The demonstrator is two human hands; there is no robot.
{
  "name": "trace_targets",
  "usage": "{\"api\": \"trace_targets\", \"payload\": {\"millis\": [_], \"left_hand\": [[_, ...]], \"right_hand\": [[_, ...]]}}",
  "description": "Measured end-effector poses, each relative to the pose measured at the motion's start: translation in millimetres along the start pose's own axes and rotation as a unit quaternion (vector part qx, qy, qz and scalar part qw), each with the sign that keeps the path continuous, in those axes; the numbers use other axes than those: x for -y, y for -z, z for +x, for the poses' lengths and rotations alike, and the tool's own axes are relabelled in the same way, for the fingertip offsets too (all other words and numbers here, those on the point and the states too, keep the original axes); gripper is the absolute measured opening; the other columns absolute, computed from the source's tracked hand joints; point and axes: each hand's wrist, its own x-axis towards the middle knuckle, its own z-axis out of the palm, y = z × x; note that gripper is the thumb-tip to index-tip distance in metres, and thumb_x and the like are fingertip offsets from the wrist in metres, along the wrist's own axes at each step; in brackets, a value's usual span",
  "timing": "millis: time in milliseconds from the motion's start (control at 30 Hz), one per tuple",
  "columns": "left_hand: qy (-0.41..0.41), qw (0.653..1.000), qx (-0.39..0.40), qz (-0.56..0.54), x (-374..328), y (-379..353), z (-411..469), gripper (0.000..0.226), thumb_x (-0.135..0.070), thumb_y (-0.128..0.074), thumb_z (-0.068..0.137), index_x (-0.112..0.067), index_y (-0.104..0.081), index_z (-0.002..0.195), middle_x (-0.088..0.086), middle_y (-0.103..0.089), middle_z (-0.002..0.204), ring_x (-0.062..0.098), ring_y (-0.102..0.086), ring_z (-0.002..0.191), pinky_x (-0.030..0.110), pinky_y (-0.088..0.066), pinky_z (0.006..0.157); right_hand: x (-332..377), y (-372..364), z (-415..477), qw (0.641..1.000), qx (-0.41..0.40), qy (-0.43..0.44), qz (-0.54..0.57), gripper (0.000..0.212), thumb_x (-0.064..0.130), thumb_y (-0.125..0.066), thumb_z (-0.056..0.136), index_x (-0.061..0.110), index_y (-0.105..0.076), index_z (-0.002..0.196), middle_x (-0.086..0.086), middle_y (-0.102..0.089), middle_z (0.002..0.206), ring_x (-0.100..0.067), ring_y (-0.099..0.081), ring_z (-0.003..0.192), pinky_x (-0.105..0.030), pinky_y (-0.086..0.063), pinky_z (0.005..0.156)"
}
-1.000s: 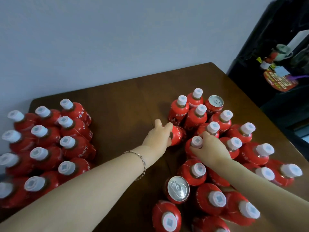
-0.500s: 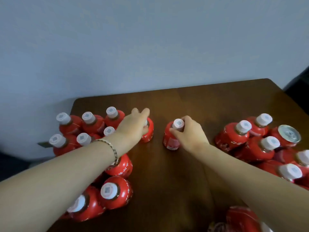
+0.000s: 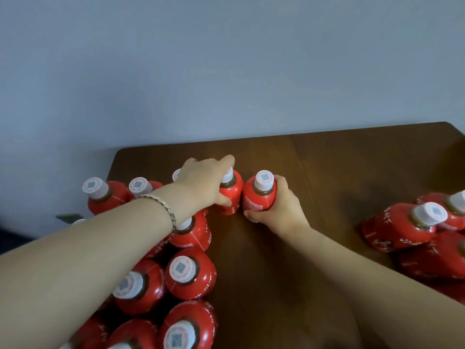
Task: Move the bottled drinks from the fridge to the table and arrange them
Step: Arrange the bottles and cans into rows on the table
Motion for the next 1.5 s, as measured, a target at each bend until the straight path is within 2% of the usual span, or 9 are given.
{"api": "trace_targets", "payload": {"millis": [400,533,700,867,967,1133,1233,1367,1500], "left_hand": [[0.045,0.998,0.027,0.015,-8.5,5.1,-1.5,0.070,-0.045,-0.072,0.073,-0.020,-0.035,0.126,0.001,-0.053,0.098,0.018,-0.043,0.079,0.031,-0.032,0.067],[0.076,0.996,0.039,0.017,-13.8,1.7,-0.8,0.085,-0.046,-0.074,0.070,-0.021,-0.026,0.135,0.007,-0.056,0.118,0.027,-0.053,0.099,0.038,-0.037,0.091],[0.095,0.992,0.001,0.083,-54.8,12.2,-7.7,0.112,-0.050,-0.070,0.074,-0.018,0.008,0.149,0.019,-0.003,0.154,0.037,-0.002,0.143,0.052,0.000,0.114],[-0.141,0.985,-0.102,-0.014,-144.7,15.6,-11.2,0.074,-0.033,-0.061,0.087,-0.022,-0.019,0.147,0.005,-0.018,0.153,0.025,-0.021,0.140,0.038,-0.014,0.116],[-0.199,0.974,-0.063,-0.083,-198.4,9.3,1.0,0.062,-0.034,-0.055,0.090,-0.024,-0.027,0.145,-0.001,-0.030,0.148,0.020,-0.034,0.134,0.036,-0.026,0.111],[-0.225,0.969,-0.019,-0.099,-264.5,-5.1,21.8,0.057,-0.032,-0.051,0.092,-0.027,-0.028,0.144,-0.001,-0.041,0.139,0.024,-0.043,0.123,0.037,-0.038,0.095],[-0.207,0.973,-0.028,-0.096,-279.9,-10.0,26.2,0.049,-0.024,-0.050,0.093,-0.024,-0.033,0.139,0.004,-0.045,0.131,0.026,-0.042,0.117,0.038,-0.041,0.087],[-0.206,0.969,-0.029,-0.136,-271.2,-6.2,21.8,0.039,-0.010,-0.050,0.092,-0.015,-0.039,0.129,0.010,-0.046,0.111,0.027,-0.044,0.105,0.035,-0.039,0.076],[-0.174,0.972,-0.055,-0.146,-228.5,-6.6,14.0,0.031,-0.013,-0.052,0.092,-0.012,-0.040,0.121,0.002,-0.041,0.093,0.022,-0.048,0.092,0.029,-0.034,0.069]], "right_hand": [[11.7,-7.2,17.0,1.000,-0.013,-0.013,0.013,0.092,0.018,-0.085,0.063,0.021,-0.030,0.136,-0.010,-0.052,0.128,-0.028,-0.055,0.116,-0.046,-0.046,0.099],[17.1,7.2,11.5,0.992,0.083,-0.075,-0.050,0.109,0.012,-0.078,0.073,0.018,-0.001,0.150,-0.014,-0.043,0.141,-0.031,-0.047,0.127,-0.041,-0.039,0.105],[-1.4,66.8,-39.5,0.968,0.096,-0.015,-0.233,0.042,0.011,-0.055,0.089,0.017,-0.050,0.130,-0.005,-0.054,0.131,-0.023,-0.055,0.116,-0.032,-0.047,0.097],[-38.8,159.3,-80.6,0.930,-0.141,0.195,-0.277,0.025,-0.007,-0.061,0.076,0.009,-0.071,0.092,-0.007,-0.067,0.101,-0.029,-0.059,0.104,-0.028,-0.042,0.089],[-60.2,208.0,-87.5,0.908,-0.227,0.156,-0.314,0.025,-0.007,-0.064,0.075,0.007,-0.070,0.094,-0.012,-0.064,0.109,-0.032,-0.055,0.109,-0.039,-0.043,0.094],[-83.9,247.1,-78.3,0.937,-0.123,-0.046,-0.324,0.055,0.009,-0.047,0.090,0.022,-0.036,0.142,-0.005,-0.031,0.150,-0.027,-0.039,0.130,-0.032,-0.038,0.100],[-79.1,250.9,-69.6,0.955,-0.115,-0.081,-0.263,0.052,0.021,-0.055,0.091,0.028,-0.035,0.139,-0.007,-0.047,0.135,-0.020,-0.058,0.094,-0.021,-0.044,0.064],[-71.6,244.7,-57.3,0.914,-0.149,-0.089,-0.366,0.035,0.026,-0.054,0.093,0.022,-0.043,0.126,-0.008,-0.059,0.115,-0.030,-0.051,0.112,-0.040,-0.034,0.101],[-66.4,227.6,-50.3,0.900,-0.136,-0.001,-0.415,0.032,0.022,-0.053,0.089,0.020,-0.048,0.121,-0.010,-0.058,0.108,-0.030,-0.055,0.101,-0.037,-0.036,0.090]]}}
